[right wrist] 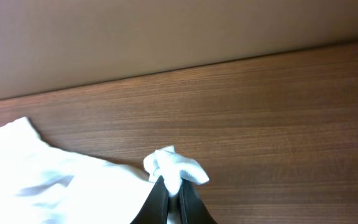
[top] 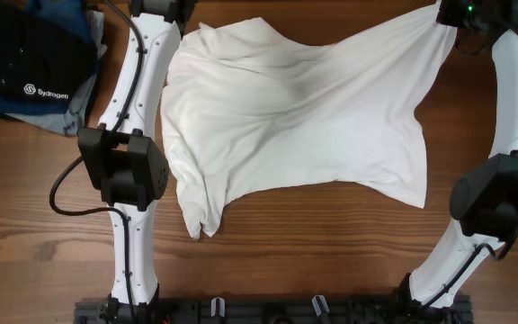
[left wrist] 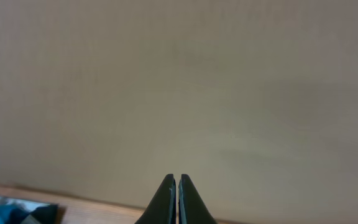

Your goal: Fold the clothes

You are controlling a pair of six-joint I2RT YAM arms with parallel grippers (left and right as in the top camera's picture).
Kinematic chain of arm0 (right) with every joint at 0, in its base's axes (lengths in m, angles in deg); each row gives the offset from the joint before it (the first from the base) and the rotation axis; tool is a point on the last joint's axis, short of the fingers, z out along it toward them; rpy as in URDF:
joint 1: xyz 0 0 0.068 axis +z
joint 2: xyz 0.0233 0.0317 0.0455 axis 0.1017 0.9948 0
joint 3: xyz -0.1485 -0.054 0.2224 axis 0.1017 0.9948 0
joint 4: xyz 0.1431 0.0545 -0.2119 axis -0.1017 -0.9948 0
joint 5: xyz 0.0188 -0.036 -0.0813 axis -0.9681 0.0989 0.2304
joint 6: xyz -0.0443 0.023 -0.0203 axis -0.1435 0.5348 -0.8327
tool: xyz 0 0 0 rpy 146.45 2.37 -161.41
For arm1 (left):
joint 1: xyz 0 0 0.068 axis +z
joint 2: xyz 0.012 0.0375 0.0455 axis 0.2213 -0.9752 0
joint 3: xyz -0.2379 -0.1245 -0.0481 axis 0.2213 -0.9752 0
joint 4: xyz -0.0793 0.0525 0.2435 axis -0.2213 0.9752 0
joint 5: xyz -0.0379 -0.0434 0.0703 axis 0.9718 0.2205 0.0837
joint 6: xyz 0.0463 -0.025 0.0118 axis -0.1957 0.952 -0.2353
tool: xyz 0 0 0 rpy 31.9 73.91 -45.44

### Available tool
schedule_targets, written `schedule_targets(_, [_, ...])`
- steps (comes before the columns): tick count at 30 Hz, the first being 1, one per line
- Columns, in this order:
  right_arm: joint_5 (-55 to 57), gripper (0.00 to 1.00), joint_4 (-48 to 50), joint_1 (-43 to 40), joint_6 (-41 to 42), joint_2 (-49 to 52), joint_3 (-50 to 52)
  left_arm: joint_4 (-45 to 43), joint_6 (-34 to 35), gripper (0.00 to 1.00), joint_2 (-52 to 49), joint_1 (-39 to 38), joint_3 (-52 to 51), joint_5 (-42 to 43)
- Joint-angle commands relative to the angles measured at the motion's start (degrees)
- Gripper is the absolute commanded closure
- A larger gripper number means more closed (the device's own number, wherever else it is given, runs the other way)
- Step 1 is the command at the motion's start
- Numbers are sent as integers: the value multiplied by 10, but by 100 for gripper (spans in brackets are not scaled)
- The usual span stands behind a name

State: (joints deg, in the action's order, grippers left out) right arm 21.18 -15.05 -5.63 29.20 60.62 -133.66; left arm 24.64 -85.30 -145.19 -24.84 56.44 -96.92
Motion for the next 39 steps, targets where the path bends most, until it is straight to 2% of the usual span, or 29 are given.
schedule_targets(1, [10,96,-1,-5,-3,-21,-10,59,10,96,18,0,0,-14])
schedule_targets(4, [-17,96,-7,-5,-12,-21,-10,125,32,96,14,2,0,59])
schedule_targets(8, [-68,96,-34,2,-15,-21,-10,156,73,96,-3,7,0,93])
schedule_targets(11, [-67,95,-58,27,-34,-21,-9,157,84,96,-13,7,0,117])
schedule_targets(18, [-55,96,-75,100,-17,-21,-9,156,87,96,-43,7,0,129])
schedule_targets(22, [-55,96,-83,133,-15,-21,-9,163,89,96,-75,7,0,194])
schedule_targets(27, [-55,96,-105,174,-15,-21,-9,161,135,96,-118,5,0,242])
schedule_targets(29, [-55,96,-107,180,-16,-21,-9,159,139,96,-131,5,0,266])
schedule_targets(39, [-62,96,-143,198,-19,-21,-9,117,160,96,-181,-13,0,278])
